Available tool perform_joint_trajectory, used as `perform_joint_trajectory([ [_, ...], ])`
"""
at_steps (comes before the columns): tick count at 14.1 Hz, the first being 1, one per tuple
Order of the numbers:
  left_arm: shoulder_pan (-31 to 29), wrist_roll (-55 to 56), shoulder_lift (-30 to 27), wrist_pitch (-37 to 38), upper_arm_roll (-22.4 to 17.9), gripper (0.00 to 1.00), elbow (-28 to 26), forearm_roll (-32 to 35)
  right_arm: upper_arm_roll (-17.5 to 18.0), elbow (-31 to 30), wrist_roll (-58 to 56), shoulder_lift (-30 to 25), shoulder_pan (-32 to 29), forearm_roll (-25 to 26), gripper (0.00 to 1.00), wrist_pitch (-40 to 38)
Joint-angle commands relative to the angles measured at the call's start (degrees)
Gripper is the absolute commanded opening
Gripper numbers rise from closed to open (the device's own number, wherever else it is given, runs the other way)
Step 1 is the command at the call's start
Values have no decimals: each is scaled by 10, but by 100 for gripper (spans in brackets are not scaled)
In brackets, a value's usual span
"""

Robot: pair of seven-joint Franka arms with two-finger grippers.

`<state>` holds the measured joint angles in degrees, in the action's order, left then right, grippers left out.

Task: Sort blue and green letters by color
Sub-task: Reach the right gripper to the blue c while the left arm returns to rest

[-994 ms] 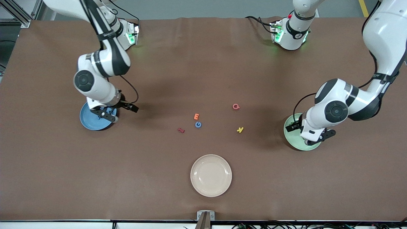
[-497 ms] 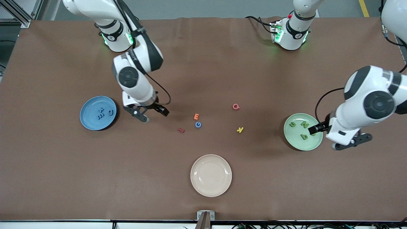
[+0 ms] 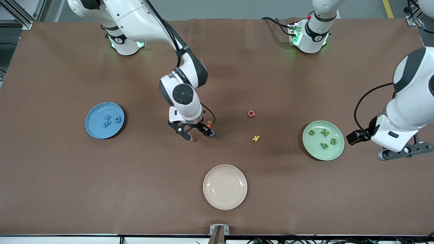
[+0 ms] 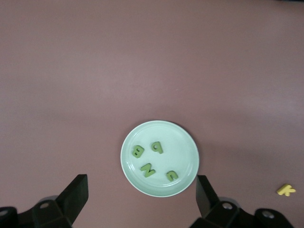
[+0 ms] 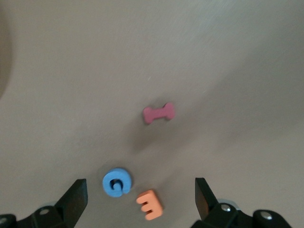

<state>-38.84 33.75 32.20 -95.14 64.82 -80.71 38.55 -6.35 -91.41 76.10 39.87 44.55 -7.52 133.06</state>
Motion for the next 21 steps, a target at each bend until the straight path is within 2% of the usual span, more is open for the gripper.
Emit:
perform_joint_trajectory([
  [1, 33, -11, -6, 15, 0, 100, 19, 12, -6, 47, 12, 37, 10, 3, 99, -8],
  [2, 48, -12, -6, 15, -3, 100, 20, 12, -6, 48, 7, 40, 16, 5, 99, -7],
  [3, 79, -12, -6, 14, -23, 100, 32, 11, -6, 48, -8, 42, 21, 7, 99, -6],
  [6, 167, -16, -45, 14, -128, 100, 42, -33, -6, 48, -56, 52, 27, 9, 97, -4],
  [8, 230, -42, -90, 14, -234, 100, 42, -106, -6, 48, -78, 58, 31, 11, 97, -3],
  [10, 310, -117, -142, 10, -377, 100, 36, -205, -6, 48, -89, 62, 35, 23, 95, -3],
  [12, 378, -154, -179, 10, -496, 100, 21, -282, -6, 56, -90, 71, 37, 35, 95, -2],
  [13, 408, -166, -200, 10, -548, 100, 6, -310, -6, 68, -90, 80, 38, 36, 94, -2],
  [14, 421, -179, -223, 10, -578, 100, -15, -335, -6, 79, -89, 88, 39, 36, 93, -2],
  [15, 421, -204, -255, 9, -597, 100, -49, -368, -6, 91, -88, 97, 38, 35, 93, -2],
  [17, 420, -241, -301, 7, -624, 100, -92, -384, -6, 104, -87, 107, 39, 36, 93, -1],
  [21, 379, -294, -362, 5, -607, 100, -162, -394, -6, 106, -87, 111, 39, 36, 82, 6],
])
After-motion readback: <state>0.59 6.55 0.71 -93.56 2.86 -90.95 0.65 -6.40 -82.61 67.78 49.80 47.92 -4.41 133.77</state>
